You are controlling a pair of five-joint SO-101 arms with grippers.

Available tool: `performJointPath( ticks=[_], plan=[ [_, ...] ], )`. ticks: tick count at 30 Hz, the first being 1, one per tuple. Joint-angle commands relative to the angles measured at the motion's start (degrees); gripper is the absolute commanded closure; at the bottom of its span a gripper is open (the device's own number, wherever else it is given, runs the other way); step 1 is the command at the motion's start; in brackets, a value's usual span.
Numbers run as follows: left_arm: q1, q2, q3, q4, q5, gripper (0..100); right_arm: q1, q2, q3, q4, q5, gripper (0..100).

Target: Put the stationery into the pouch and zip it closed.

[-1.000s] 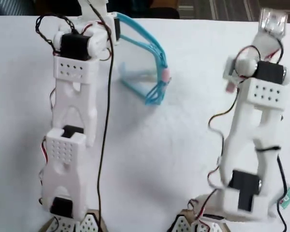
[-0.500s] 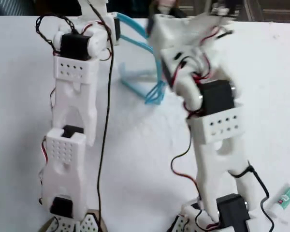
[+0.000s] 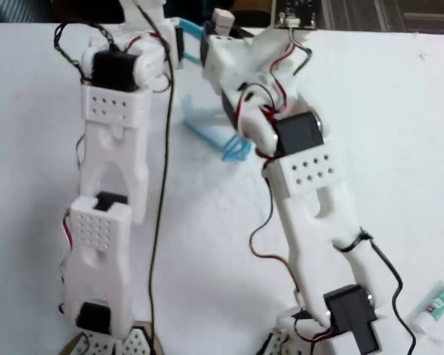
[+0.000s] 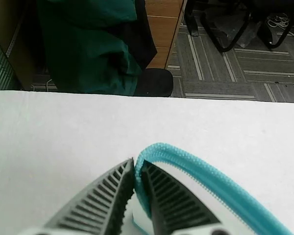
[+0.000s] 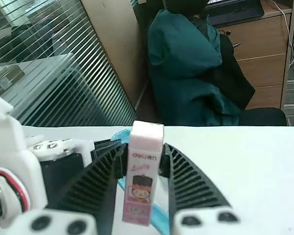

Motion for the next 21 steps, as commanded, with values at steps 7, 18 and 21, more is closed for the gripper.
performJointPath(
  ticks=[7, 18, 21],
  plan=[
    [0.2, 1.5, 0.0, 0.4, 0.7, 98, 2.2, 2.9, -0.2, -7.5, 0.2, 98.1],
    [0.1, 1.5, 0.0, 0.4, 0.7, 98, 0.0, 5.7, -0.2, -4.4, 8.3, 98.1],
    [0.2, 1.5, 0.0, 0.4, 0.7, 98, -0.6, 4.5, -0.2, -2.2, 10.0, 97.4]
  ],
)
